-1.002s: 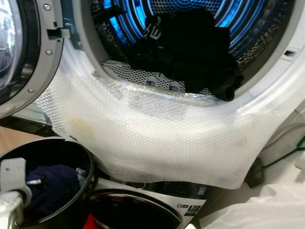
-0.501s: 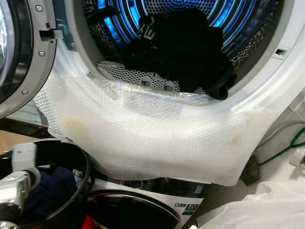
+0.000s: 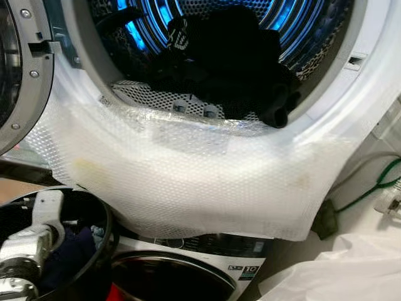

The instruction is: Clothes washing

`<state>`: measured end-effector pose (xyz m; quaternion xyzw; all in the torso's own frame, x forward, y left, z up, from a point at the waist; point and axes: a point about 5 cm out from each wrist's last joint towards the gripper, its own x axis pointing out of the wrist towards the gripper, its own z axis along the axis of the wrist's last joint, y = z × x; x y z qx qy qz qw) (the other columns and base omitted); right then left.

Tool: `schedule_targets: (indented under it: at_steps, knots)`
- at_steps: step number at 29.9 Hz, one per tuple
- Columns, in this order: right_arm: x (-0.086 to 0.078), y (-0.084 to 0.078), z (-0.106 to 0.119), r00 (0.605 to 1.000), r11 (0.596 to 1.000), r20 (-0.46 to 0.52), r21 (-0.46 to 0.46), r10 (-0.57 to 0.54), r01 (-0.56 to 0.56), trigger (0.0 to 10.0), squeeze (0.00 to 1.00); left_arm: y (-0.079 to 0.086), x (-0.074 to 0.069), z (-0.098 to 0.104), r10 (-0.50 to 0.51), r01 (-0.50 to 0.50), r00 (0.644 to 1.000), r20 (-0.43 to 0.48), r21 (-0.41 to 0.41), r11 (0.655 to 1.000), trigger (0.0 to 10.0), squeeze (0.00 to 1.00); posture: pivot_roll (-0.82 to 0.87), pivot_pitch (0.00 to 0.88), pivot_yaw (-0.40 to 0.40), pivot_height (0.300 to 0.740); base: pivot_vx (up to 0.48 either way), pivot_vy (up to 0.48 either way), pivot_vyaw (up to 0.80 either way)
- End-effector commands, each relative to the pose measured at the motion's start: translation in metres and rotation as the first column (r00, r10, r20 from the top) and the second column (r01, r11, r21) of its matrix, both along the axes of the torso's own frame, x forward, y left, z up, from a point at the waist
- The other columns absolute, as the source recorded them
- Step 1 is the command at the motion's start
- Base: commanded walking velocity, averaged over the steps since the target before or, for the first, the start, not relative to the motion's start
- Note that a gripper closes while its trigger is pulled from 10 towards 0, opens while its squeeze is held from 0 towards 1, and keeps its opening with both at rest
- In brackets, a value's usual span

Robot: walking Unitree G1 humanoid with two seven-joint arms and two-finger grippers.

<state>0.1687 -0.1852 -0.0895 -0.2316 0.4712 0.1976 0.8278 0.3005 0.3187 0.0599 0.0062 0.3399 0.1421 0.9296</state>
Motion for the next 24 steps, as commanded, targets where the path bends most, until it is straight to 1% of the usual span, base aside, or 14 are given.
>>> schedule_targets:
  at_steps: [1,4,6,7,8,10,11,14,15,17,21,24]
  knots:
    - [-0.005,-0.008,-0.001,1.0,1.0,-0.005,-0.01,-0.026,0.026,10.0,0.0,-0.005,-0.004,-0.011,0.033,-0.034,0.999,-0.025,-0.023,0.999,10.0,1.0,0.04,0.0,-0.102,0.74,0.0,0.0,0.0]
    - [-0.007,-0.011,-0.001,1.0,1.0,-0.007,-0.015,-0.026,0.026,10.0,0.0,-0.005,-0.007,-0.017,0.084,-0.085,0.996,-0.03,-0.049,0.995,10.0,1.0,0.03,0.0,-0.103,0.74,0.0,0.0,0.0]
    - [-0.007,-0.013,-0.001,1.0,0.999,-0.005,-0.022,-0.03,0.03,10.0,0.0,-0.005,-0.014,-0.025,0.13,-0.132,0.99,-0.053,-0.037,0.991,10.0,1.0,0.03,0.0,-0.103,0.74,0.0,0.0,0.0]
    - [-0.008,-0.015,-0.001,0.999,0.999,-0.004,-0.025,-0.033,0.033,10.0,0.0,-0.004,-0.017,-0.029,0.154,-0.155,0.986,-0.065,-0.022,0.988,10.0,0.57,0.01,0.0,-0.096,0.74,0.0,0.0,0.0]
    - [-0.007,-0.015,-0.001,0.999,0.999,-0.001,-0.024,-0.04,0.04,10.0,0.0,-0.003,-0.019,-0.03,0.159,-0.16,0.985,-0.071,-0.006,0.987,10.0,0.0,0.01,0.0,-0.096,0.74,0.0,0.0,0.0]
    - [-0.007,-0.016,-0.001,0.999,0.999,0.001,-0.024,-0.046,0.046,10.0,0.0,-0.001,-0.021,-0.031,0.176,-0.176,0.982,-0.074,0.006,0.984,10.0,0.0,0.0,0.0,-0.092,0.74,0.0,0.0,0.0]
    - [-0.007,-0.017,0.0,0.999,0.999,0.003,-0.024,-0.049,0.049,10.0,0.0,0.005,-0.026,-0.032,0.215,-0.213,0.974,-0.076,0.035,0.976,10.0,0.0,0.0,0.0,-0.093,0.74,0.0,0.0,0.0]
    - [-0.007,-0.017,0.0,0.999,0.999,0.004,-0.025,-0.047,0.047,10.0,0.0,0.017,-0.031,-0.029,0.278,-0.274,0.959,-0.063,0.069,0.959,10.0,0.0,0.0,0.0,-0.094,0.74,0.0,0.0,0.0]
    - [-0.008,-0.018,0.0,0.999,0.999,0.005,-0.025,-0.045,0.045,10.0,0.0,0.025,-0.033,-0.025,0.316,-0.31,0.948,-0.046,0.097,0.946,10.0,0.0,-0.01,0.0,-0.094,0.74,0.0,0.0,0.0]
    - [-0.008,-0.018,0.0,0.999,0.999,0.006,-0.026,-0.043,0.043,10.0,0.0,0.033,-0.035,-0.021,0.338,-0.331,0.941,-0.025,0.151,0.932,10.0,0.0,-0.01,0.0,-0.093,0.74,0.0,0.0,0.0]
    - [-0.008,-0.019,0.0,0.999,0.999,0.008,-0.028,-0.043,0.044,10.0,0.0,0.045,-0.041,-0.015,0.428,-0.427,0.903,0.028,0.155,0.891,10.0,0.0,-0.01,0.0,-0.089,0.74,0.0,0.0,0.0]
    - [-0.008,-0.018,0.0,0.999,0.999,0.006,-0.027,-0.037,0.037,10.0,0.0,0.049,-0.044,-0.015,0.434,-0.434,0.9,0.032,0.158,0.887,10.0,0.0,0.0,0.0,-0.096,0.74,0.0,0.0,0.0]
